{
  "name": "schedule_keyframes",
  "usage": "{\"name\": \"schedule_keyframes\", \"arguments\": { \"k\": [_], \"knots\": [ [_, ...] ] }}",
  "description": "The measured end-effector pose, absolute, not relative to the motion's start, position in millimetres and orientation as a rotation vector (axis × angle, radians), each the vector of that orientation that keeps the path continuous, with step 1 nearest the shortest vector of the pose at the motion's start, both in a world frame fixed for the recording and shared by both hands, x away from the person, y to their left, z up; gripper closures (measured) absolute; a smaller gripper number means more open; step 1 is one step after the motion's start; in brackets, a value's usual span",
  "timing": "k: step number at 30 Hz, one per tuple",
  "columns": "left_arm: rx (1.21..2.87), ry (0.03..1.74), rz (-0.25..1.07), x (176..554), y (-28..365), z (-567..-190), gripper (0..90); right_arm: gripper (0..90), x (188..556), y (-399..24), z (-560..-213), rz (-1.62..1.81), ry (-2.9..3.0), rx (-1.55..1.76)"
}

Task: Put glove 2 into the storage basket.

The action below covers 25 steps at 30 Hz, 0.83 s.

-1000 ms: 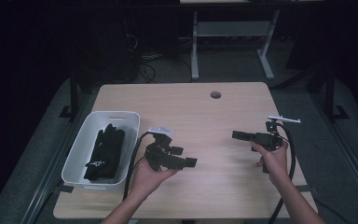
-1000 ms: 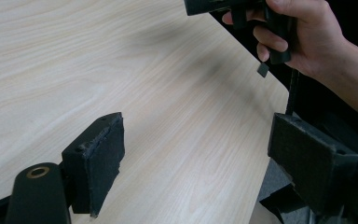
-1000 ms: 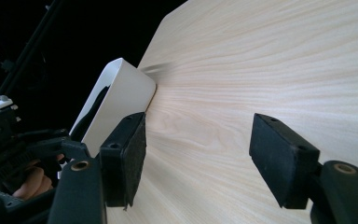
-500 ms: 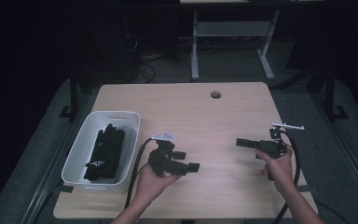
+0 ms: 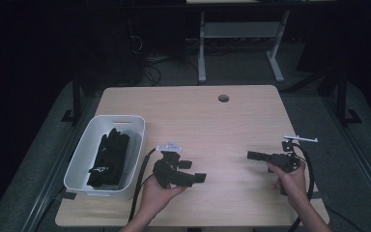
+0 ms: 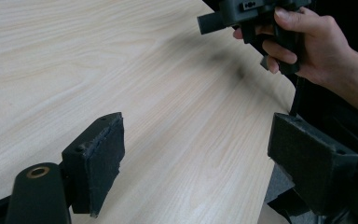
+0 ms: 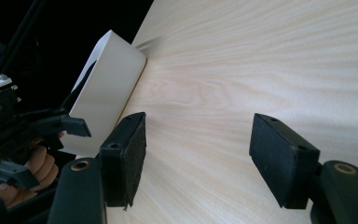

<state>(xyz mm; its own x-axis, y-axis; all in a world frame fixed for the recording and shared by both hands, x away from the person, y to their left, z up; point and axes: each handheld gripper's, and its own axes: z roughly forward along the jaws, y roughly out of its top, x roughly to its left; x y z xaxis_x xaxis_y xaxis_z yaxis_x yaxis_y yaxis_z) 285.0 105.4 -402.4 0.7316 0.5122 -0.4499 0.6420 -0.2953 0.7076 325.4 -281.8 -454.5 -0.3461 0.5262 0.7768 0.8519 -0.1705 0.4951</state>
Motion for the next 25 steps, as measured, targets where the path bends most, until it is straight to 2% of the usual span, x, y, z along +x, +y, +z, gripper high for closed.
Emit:
{"name": "schedule_keyframes", "arguments": {
  "k": [25],
  "knots": [
    [1.959,0.882,-0.156,267.1,108.1,-423.3,18.6,34.6,288.8,-283.2,-472.5,-1.563,-1.845,-1.535]
  ]
}}
